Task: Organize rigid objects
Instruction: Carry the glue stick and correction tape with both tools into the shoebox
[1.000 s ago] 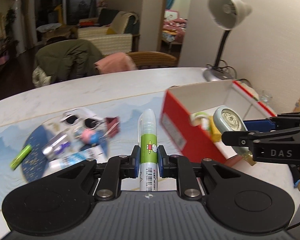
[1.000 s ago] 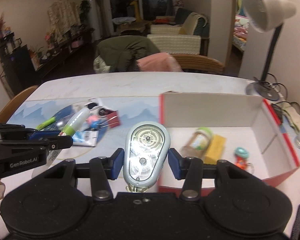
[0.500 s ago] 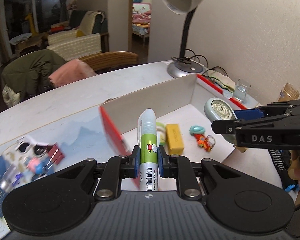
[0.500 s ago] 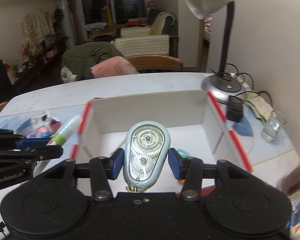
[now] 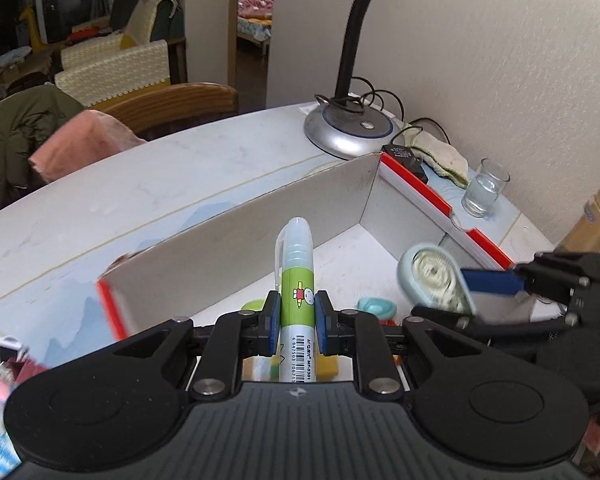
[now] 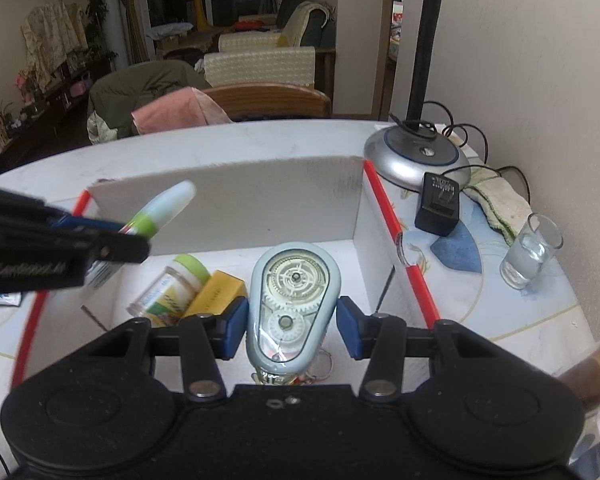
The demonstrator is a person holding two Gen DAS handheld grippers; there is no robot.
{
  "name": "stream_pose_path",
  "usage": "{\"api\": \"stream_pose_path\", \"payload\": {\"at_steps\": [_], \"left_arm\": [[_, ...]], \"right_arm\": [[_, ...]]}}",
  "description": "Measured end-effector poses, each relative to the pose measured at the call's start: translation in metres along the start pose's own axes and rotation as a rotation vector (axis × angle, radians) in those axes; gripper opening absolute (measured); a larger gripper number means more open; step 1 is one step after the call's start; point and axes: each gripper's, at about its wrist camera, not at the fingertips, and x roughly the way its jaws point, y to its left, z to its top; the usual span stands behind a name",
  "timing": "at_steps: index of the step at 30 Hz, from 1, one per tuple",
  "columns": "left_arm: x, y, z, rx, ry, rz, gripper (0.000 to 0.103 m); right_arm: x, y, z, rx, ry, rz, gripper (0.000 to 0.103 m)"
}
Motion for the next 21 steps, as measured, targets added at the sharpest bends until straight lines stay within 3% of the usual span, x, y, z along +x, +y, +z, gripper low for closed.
{"api": "stream_pose_path", "payload": {"at_steps": [21], "left_arm": [[0.095, -0.029, 0.027, 0.022, 0.146, -0.055, 0.017]], "right_arm": [[0.053, 0.003, -0.005, -0.109, 0.145, -0.002, 0.047]]}}
